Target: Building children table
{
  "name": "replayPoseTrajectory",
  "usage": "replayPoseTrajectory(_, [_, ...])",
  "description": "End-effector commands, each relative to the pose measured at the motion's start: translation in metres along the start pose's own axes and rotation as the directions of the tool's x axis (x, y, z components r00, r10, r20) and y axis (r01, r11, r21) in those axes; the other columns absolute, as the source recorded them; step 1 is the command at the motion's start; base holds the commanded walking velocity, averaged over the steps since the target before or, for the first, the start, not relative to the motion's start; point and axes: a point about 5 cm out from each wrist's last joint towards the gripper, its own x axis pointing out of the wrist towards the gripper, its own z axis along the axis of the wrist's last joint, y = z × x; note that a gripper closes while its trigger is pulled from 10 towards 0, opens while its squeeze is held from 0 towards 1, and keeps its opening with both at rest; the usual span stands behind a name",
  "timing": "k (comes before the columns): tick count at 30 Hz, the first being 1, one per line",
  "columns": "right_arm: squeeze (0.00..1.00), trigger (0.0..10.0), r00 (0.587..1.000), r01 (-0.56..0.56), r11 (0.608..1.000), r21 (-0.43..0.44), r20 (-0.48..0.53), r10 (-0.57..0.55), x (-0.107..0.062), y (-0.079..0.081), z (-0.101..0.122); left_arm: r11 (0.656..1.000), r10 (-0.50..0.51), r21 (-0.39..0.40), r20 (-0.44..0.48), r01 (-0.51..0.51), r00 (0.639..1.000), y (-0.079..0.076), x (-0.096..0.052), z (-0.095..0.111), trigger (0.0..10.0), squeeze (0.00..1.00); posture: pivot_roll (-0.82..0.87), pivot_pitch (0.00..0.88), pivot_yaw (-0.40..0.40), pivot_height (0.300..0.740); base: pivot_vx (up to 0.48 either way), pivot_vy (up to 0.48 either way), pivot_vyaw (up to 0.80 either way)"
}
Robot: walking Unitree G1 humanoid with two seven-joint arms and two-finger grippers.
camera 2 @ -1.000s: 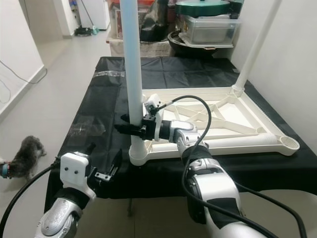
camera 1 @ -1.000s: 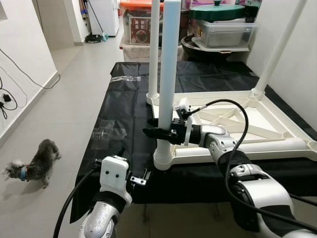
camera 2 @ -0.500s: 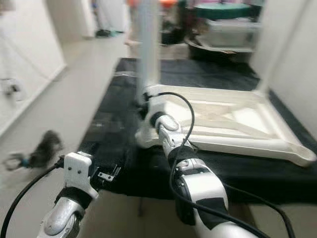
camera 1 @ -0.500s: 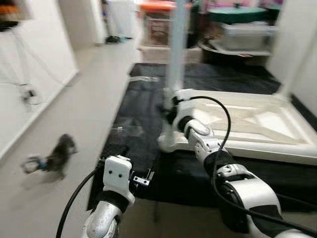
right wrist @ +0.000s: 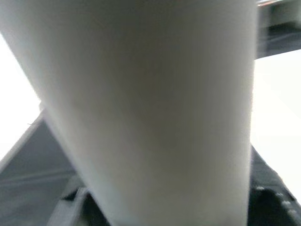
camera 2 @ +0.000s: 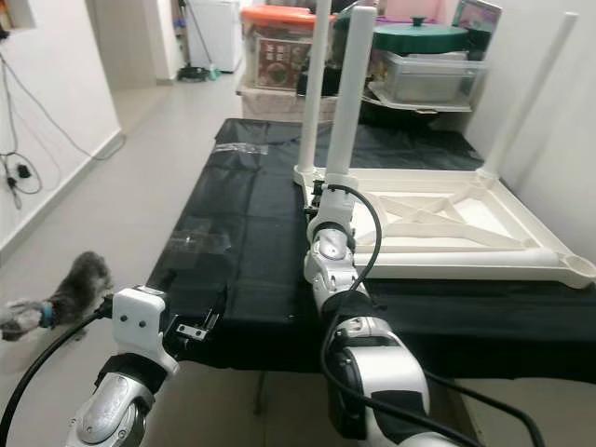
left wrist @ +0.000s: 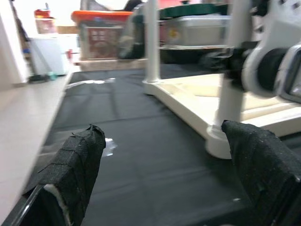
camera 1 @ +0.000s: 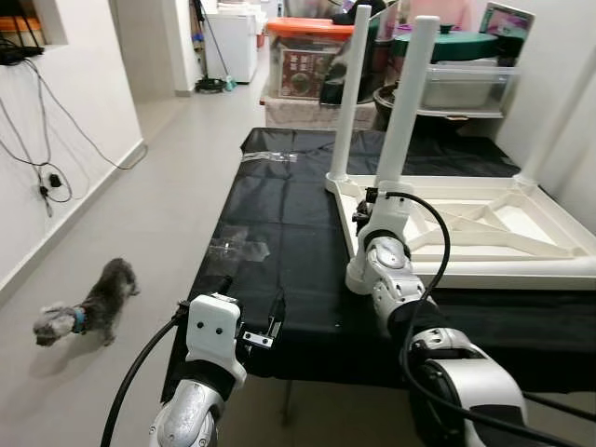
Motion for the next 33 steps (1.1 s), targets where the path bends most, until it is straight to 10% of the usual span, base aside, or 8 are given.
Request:
replayPoseTrajectory(1, [1.00, 10.0, 0.999, -0.049, 0.999, 0.022, -0.004, 0.049, -0.001, 0.006, -0.003, 1.000, -0.006, 0.002, -0.016, 0.006, 1.000, -0.002, 0.001, -0.004, 10.0, 0.00, 0.00, 0.000, -0.036, 0.740, 0.000, 0.000, 0.00])
replayPoseTrajectory(2, [0.00, 10.0, 0.987, -0.156, 0.988, 0.023, 0.047, 0.155, -0.001, 0.016, 0.005, 1.000, -0.006, 0.003, -0.015, 0.006, 1.000, -0.002, 0.001, -0.004, 10.0, 0.00, 0.00, 0.000, -0.036, 0.740, 0.000, 0.000, 0.00])
replayPoseTrajectory(7, [0.00, 10.0, 0.955, -0.297, 0.948, 0.113, 0.035, 0.295, 0.005, 0.014, 0.017, 1.000, -0.004, 0.005, -0.012, 0.004, 1.000, -0.001, 0.002, -0.004, 10.0, 0.00, 0.00, 0.000, -0.039, 0.740, 0.000, 0.000, 0.00])
replayPoseTrajectory(13, [0.00, 10.0, 0.713, -0.699, 0.697, 0.162, 0.077, 0.697, 0.001, 0.015, 0.045, 1.000, 0.004, -0.005, -0.008, -0.004, 1.000, 0.000, 0.003, -0.003, 10.0, 0.00, 0.00, 0.000, -0.036, 0.740, 0.000, 0.000, 0.00])
replayPoseTrajectory(21, [0.00, 10.0, 0.118, -0.985, 0.137, 0.106, -0.167, 0.979, -0.031, 0.034, 0.024, 1.000, -0.007, -0.009, -0.006, 0.007, 1.000, -0.002, 0.004, -0.003, 10.0, 0.00, -0.01, 0.000, -0.031, 0.740, 0.000, 0.000, 0.00])
replayPoseTrajectory(30, [0.00, 10.0, 0.024, -0.990, 0.055, 0.127, -0.228, 0.973, -0.036, 0.047, 0.014, 1.000, -0.002, -0.001, -0.006, 0.002, 1.000, 0.000, 0.004, -0.003, 10.0, 0.00, 0.00, 0.000, -0.033, 0.740, 0.000, 0.000, 0.00])
replayPoseTrajectory(31, [0.00, 0.0, 0.043, -0.990, 0.072, 0.120, -0.228, 0.973, -0.036, 0.051, 0.013, 1.000, 0.000, 0.000, -0.006, 0.000, 1.000, 0.000, 0.004, -0.003, 10.0, 0.00, 0.00, 0.000, -0.033, 0.740, 0.000, 0.000, 0.00])
replayPoseTrajectory(33, [0.00, 0.0, 0.108, -0.989, 0.128, 0.076, -0.221, 0.969, -0.033, 0.055, 0.012, 1.000, 0.002, 0.000, -0.006, -0.002, 1.000, 0.001, 0.004, -0.003, 10.0, 0.00, 0.00, 0.000, -0.033, 0.740, 0.000, 0.000, 0.00])
